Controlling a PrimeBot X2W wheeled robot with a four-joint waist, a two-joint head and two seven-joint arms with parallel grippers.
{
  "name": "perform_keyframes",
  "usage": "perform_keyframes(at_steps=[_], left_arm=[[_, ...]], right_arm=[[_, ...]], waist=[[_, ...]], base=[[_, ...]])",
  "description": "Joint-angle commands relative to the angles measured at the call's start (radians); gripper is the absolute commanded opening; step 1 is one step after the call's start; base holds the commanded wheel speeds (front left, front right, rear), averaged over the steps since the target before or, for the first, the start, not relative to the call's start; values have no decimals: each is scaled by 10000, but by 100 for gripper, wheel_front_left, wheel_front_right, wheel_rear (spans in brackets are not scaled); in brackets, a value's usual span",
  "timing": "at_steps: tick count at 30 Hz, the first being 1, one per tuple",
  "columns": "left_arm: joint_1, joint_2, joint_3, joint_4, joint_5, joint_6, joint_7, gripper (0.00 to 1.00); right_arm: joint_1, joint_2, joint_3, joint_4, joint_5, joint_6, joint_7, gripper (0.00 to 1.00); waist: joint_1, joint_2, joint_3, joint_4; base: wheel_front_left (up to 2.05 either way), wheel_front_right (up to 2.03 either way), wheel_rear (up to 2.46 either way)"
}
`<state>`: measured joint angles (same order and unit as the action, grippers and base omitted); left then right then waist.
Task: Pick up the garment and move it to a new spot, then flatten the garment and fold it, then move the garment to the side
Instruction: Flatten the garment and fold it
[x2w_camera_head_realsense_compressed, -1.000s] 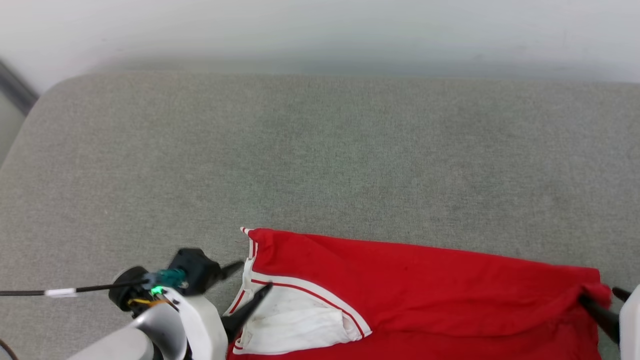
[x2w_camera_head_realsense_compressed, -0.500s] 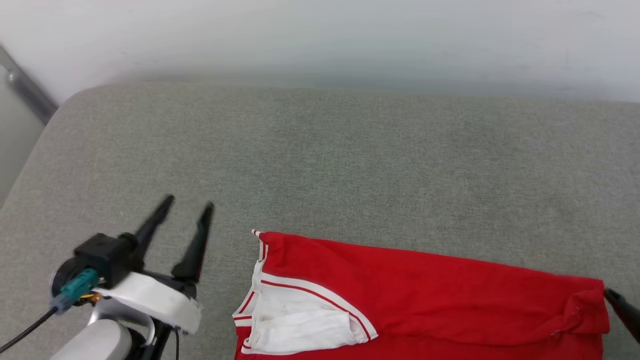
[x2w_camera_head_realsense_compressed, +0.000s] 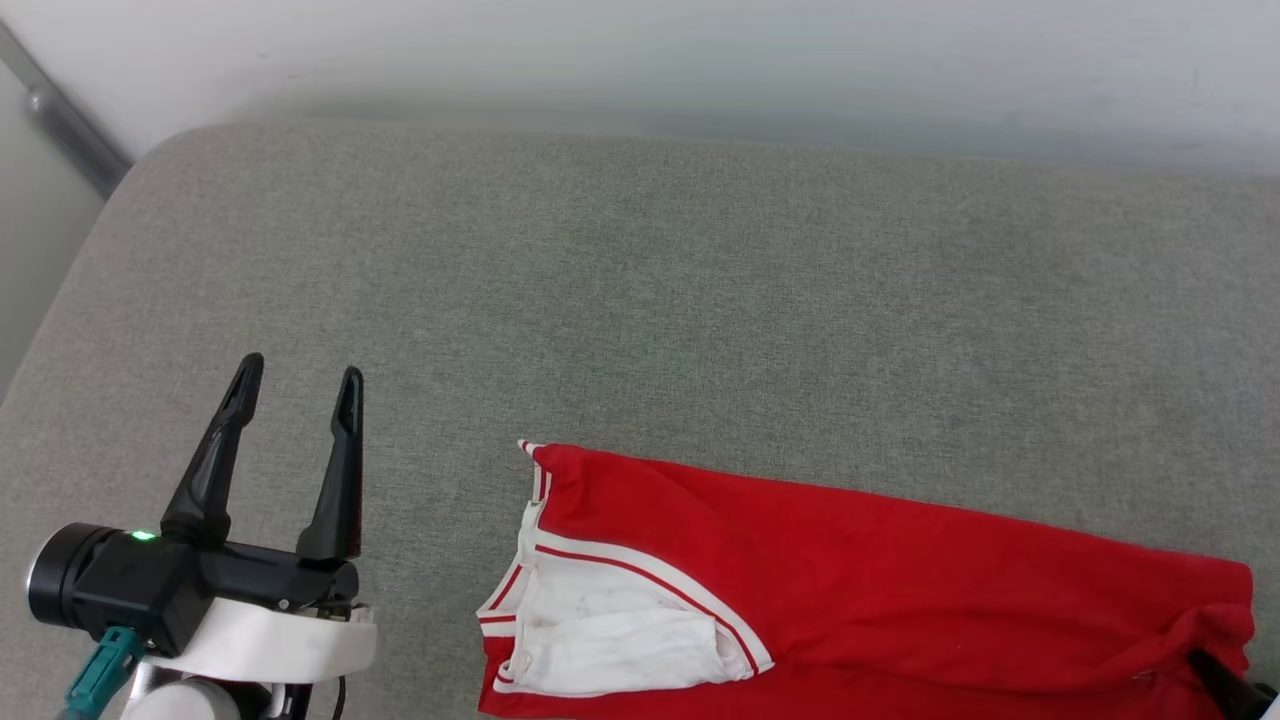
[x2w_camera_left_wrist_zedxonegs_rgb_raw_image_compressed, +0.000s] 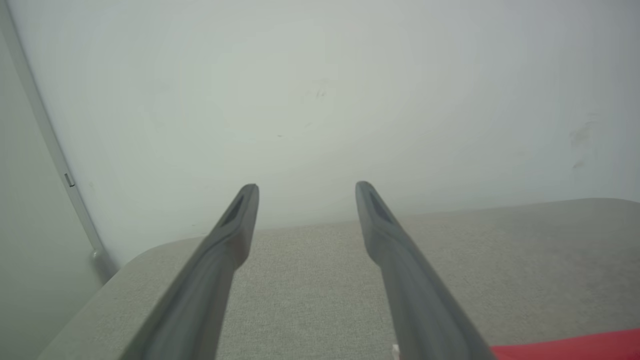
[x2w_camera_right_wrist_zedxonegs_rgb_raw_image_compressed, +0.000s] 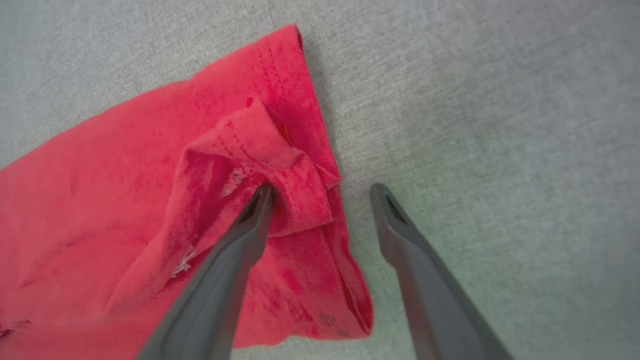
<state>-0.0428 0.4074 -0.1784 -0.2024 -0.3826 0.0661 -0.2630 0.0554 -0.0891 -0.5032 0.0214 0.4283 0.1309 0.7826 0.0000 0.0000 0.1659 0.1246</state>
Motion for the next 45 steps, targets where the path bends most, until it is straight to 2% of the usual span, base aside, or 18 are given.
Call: perform_keyframes(at_steps=[1,8,14,15,16,17,20,26,36,40,45], left_arm=[[152,-217,243,-28,372,-312,-19,100],[280,-1248,1117,141,1271,-1360,-20,100],[243,-1736,1472,323,1695,-1771,-20,100],[241,-1798,1506,359,1726,-1801,-20,100],[246,-1845,1534,395,1775,-1838,-20,100],[257,-1871,1554,424,1803,-1877,-20,100],[337,-1932,1656,499,1888,-1913,-20,100],[403,-2023,1734,518,1948,-1946,-21,100],[483,-1908,1588,477,1864,-1954,-21,100],[505,-1887,1537,505,1862,-1955,-21,100],[557,-1938,1478,539,1854,-1956,-21,100]], right_arm=[[-205,120,-87,319,-21,-3,-156,100],[-257,384,350,1583,521,-3,-359,100],[125,669,1710,2120,1509,61,86,100],[237,598,1907,2163,1567,61,91,88],[332,497,2031,2191,1574,61,-34,37],[373,389,2074,2204,1583,60,-225,0],[317,46,2067,2246,1627,55,-660,0],[-61,-968,1390,2076,1358,-17,-1545,0],[-562,-2390,-87,2433,432,-9,-1883,0],[-751,-2455,-112,2322,208,-6,-1859,0],[-648,-2213,578,1537,351,-6,-1509,0]], waist=[[0,0,101,70],[0,0,296,200],[0,0,341,294],[0,0,325,306],[0,0,302,313],[0,0,277,314],[0,0,156,281],[0,0,-62,143],[0,0,-229,-146],[0,0,-271,-217],[0,0,-385,-299]], base=[[0,0,0],[0,0,0],[0,0,0],[0,0,0],[0,0,0],[0,0,0],[0,0,0],[0,0,0],[0,0,0],[0,0,0],[0,0,0]])
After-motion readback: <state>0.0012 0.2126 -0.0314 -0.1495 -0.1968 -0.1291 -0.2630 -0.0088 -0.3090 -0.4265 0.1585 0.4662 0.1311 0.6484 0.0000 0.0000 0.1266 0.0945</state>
